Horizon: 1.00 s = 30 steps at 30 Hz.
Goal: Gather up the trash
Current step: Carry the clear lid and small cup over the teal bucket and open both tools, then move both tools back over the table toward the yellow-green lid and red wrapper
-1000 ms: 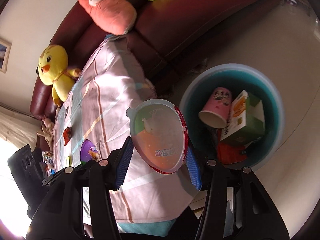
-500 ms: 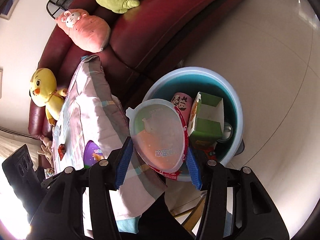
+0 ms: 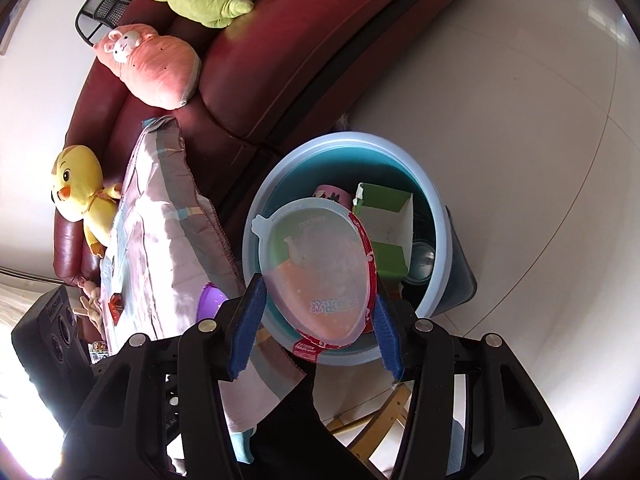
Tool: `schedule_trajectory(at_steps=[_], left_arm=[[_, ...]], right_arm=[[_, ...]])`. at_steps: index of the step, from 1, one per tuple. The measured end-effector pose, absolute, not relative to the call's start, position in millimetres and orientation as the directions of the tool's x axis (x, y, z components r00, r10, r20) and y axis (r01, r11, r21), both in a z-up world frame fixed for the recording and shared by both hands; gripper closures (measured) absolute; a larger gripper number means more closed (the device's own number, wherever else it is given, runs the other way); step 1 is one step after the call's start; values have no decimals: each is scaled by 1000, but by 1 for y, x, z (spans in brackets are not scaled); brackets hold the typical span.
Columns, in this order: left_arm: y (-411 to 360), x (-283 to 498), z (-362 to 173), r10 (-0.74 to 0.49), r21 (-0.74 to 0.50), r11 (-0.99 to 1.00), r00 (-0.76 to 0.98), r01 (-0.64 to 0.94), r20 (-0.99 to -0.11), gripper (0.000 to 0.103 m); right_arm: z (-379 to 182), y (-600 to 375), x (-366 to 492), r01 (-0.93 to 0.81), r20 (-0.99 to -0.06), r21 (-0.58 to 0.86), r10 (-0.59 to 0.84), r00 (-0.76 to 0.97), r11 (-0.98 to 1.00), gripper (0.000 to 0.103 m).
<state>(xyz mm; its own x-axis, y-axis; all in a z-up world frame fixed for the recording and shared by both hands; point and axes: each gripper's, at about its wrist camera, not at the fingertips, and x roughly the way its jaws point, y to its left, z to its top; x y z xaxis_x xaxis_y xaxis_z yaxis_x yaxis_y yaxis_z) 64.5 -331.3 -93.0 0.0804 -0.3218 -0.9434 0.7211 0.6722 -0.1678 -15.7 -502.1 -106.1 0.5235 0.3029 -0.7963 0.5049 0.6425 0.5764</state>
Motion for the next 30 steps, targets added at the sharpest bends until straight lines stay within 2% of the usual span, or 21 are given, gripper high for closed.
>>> schedule_trajectory(at_steps=[6, 8, 10, 11, 12, 16, 21, 30], left_arm=[[-349, 62, -109, -296, -173, 661, 41, 730, -954, 93], [-350, 63, -113, -287, -172, 664, 35, 728, -957, 90], [-350, 64, -115, -283, -171, 671, 36, 722, -958, 75], [-349, 64, -115, -283, -167, 676, 44, 718, -958, 60], [-347, 65, -114, -286, -161, 680, 56, 716, -957, 51], [-338, 69, -110, -298, -163, 696, 75, 699, -952, 44], [-318, 75, -105, -309, -153, 728, 121, 668, -943, 22], [-280, 80, -99, -330, -179, 771, 143, 611, -933, 16]], right_arm=[[-115, -502, -13, 510, -803, 574, 321, 502, 641, 54], [-117, -501, -11, 508, -804, 575, 326, 498, 642, 54], [-118, -500, -9, 506, -804, 575, 328, 496, 643, 54], [-118, -500, -8, 505, -804, 574, 329, 495, 644, 54], [-118, -500, -8, 505, -805, 574, 329, 494, 644, 54], [-120, -498, -4, 504, -807, 571, 332, 488, 647, 54], [-120, -491, 1, 498, -812, 566, 336, 478, 657, 54], [-116, -475, 15, 468, -825, 543, 336, 455, 697, 53]])
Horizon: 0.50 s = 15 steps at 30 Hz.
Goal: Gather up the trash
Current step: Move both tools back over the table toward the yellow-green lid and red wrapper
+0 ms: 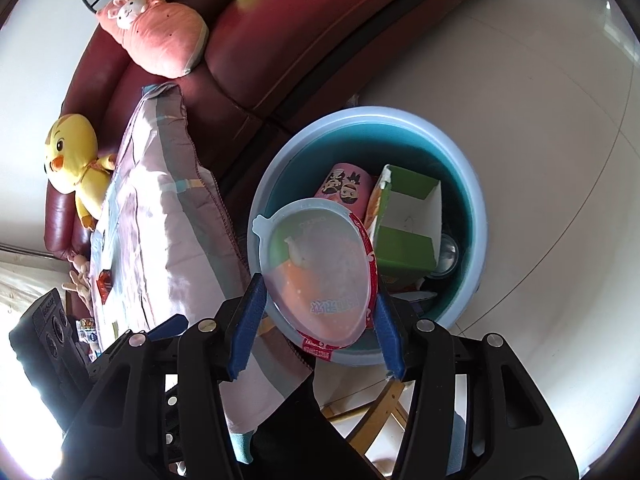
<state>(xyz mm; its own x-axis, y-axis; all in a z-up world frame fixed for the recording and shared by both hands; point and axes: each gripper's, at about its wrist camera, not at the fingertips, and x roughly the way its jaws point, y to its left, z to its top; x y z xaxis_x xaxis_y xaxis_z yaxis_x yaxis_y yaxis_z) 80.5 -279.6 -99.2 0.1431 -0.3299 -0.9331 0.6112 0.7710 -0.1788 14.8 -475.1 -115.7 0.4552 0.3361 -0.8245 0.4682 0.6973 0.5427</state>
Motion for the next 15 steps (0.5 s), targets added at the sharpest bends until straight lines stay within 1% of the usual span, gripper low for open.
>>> schedule_trajectory(at_steps=[1, 3, 4, 5, 12, 15], left_arm=[[-277, 81, -99, -331, -181, 772, 142, 609, -933, 16], [-273, 81, -99, -332, -180, 774, 146, 607, -932, 16], [-271, 82, -99, -332, -181, 775, 147, 606, -932, 16], [-268, 82, -100, -333, -183, 776, 146, 603, -931, 16], [-253, 84, -99, -348, -201, 782, 144, 590, -926, 15], [-245, 82, -97, -354, -207, 784, 147, 585, -923, 15]], right_arm=[[-116, -473, 16, 468, -827, 539, 335, 452, 700, 52], [-115, -470, 17, 471, -832, 531, 328, 447, 704, 43], [-115, -468, 17, 475, -836, 525, 322, 445, 706, 35], [-115, -468, 16, 482, -840, 517, 313, 442, 708, 33], [-115, -467, 11, 521, -854, 500, 294, 430, 691, 28], [-113, -462, 10, 524, -858, 492, 287, 425, 695, 27]])
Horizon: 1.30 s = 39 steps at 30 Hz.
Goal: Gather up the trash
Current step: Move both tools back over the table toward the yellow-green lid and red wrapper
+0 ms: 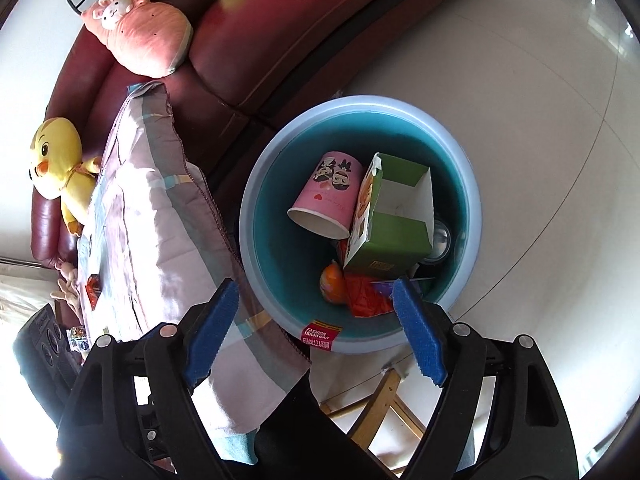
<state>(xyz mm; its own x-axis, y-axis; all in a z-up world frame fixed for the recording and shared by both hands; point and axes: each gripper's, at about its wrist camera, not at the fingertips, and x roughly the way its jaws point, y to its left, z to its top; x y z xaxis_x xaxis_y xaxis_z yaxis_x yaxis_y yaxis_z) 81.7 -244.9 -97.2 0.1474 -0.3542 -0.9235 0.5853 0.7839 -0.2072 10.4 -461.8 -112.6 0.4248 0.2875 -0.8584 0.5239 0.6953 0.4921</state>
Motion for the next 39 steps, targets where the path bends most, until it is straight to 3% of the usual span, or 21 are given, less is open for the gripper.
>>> schedule_trajectory(at_steps=[23, 39], left_arm=[[-122, 90, -68, -411, -260, 845, 256, 468, -875, 11], [62, 117, -67, -333, -291, 943, 390, 163, -859, 7]], right_arm=[[-67, -365, 42, 430, -890, 407, 245, 384, 805, 20], [-54, -200, 120, 135, -910, 348, 300, 286, 928, 17]])
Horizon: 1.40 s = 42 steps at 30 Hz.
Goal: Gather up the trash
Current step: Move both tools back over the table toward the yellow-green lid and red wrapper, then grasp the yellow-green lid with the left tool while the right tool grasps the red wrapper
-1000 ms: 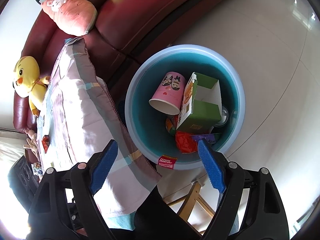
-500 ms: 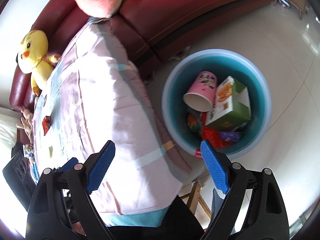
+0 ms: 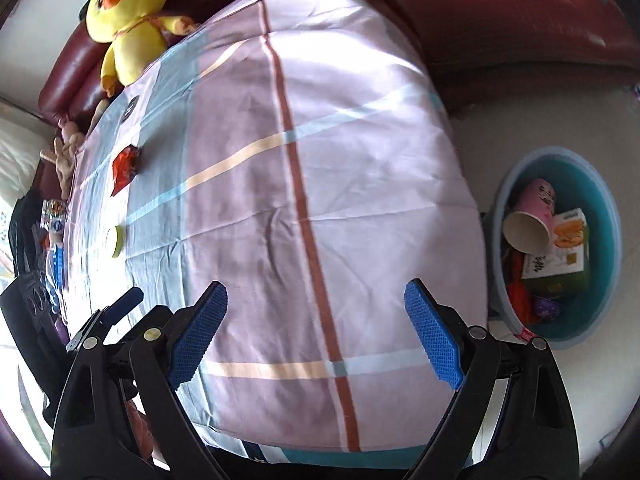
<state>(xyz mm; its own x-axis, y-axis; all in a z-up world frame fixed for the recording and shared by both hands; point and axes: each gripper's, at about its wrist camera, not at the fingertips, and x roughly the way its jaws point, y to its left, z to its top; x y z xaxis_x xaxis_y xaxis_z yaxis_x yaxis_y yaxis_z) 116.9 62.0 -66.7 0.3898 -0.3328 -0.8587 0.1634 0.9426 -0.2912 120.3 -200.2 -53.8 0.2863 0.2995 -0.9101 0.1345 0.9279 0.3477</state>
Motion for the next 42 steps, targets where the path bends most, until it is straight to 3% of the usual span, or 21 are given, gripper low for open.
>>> schedule_trajectory(at_steps=[14, 23, 26, 27, 28, 42], left_arm=[[227, 149, -90, -93, -158, 983, 482, -95, -871, 7], [236, 170, -100, -59, -122, 988, 504, -94, -862, 7], [226, 177, -102, -23, -74, 994, 518, -78, -855, 15], [223, 178, -102, 2, -47, 996, 528, -80, -849, 28], [221, 178, -102, 29, -23, 996, 540, -89, -841, 48], [263, 181, -95, -43, -201, 953, 557, -227, -829, 48]], right_arm=[[-55, -50, 195, -194, -946, 241, 274, 171, 951, 17], [-61, 1, 240, -241, -958, 222, 258, 128, 945, 17], [-57, 14, 253, -266, -960, 203, 245, 133, 942, 17], [-56, 18, 258, -273, -960, 200, 244, 135, 941, 17], [-54, 23, 263, -280, -960, 194, 241, 142, 940, 17], [-51, 113, 337, -404, -938, 194, 289, 191, 894, 17]])
